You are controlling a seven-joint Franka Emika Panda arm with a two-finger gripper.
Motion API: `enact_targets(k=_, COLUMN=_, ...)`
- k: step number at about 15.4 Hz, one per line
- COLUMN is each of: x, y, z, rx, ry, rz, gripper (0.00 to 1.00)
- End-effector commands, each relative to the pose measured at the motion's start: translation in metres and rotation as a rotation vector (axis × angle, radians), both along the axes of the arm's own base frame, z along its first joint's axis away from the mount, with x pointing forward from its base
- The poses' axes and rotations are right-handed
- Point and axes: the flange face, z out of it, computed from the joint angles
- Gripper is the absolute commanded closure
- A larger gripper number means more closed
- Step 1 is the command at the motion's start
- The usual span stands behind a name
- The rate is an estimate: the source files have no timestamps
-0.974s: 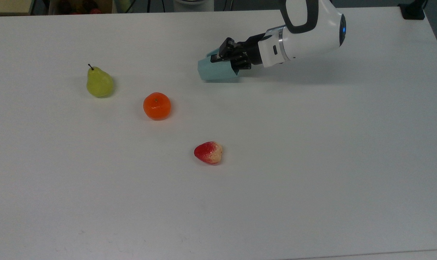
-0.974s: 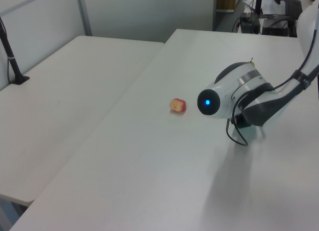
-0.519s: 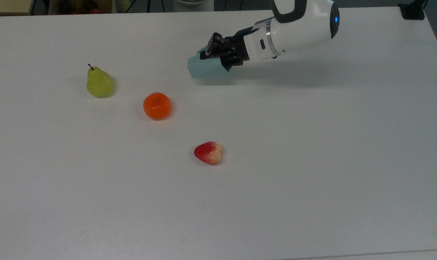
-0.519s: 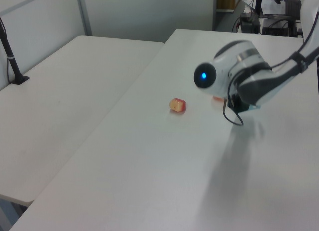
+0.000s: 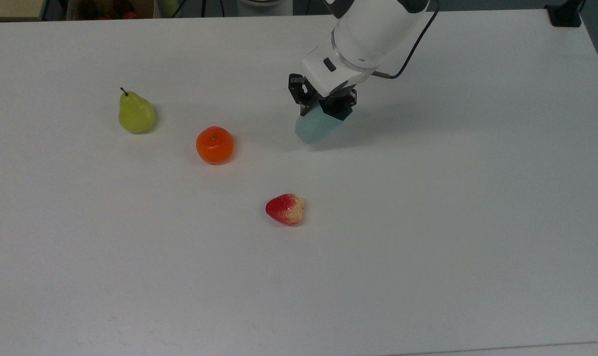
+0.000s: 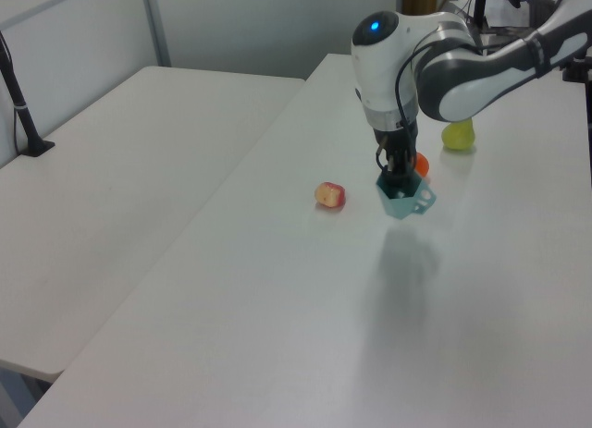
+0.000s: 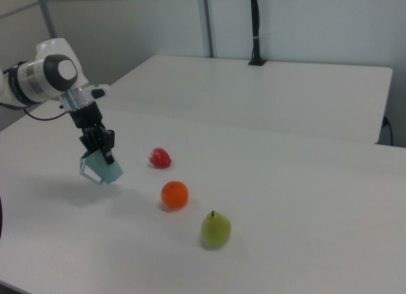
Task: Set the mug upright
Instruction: 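Lift and rotate the mug so its base faces the table, then set the mug down on its base and open the gripper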
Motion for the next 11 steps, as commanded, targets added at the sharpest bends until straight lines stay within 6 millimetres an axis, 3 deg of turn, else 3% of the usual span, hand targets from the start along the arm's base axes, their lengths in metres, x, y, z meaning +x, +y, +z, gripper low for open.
enact_targets(k=1, x=-0.001, y=0.001, z=-0.014, rx=0.164, ry=0.058, rz=0.083, gripper=1.0)
enact_targets(k=5, x=0.004, y=0.003, z=-0.039, rx=0.243, ry=0.116, rz=0.205, gripper=1.0)
enact_targets(k=8, x=0.007, y=0.001, z=-0.042, rx=0.261, ry=0.12, rz=0.273, gripper=0.94)
enact_targets(k=9, x=0.009, y=-0.005, z=-0.041, rx=0.268, ry=0.119, rz=0.269, gripper=0.79)
enact_targets(k=11, x=0.012, y=-0.014, z=-0.036, rx=0.268, ry=0.116, rz=0.258, gripper=0.25)
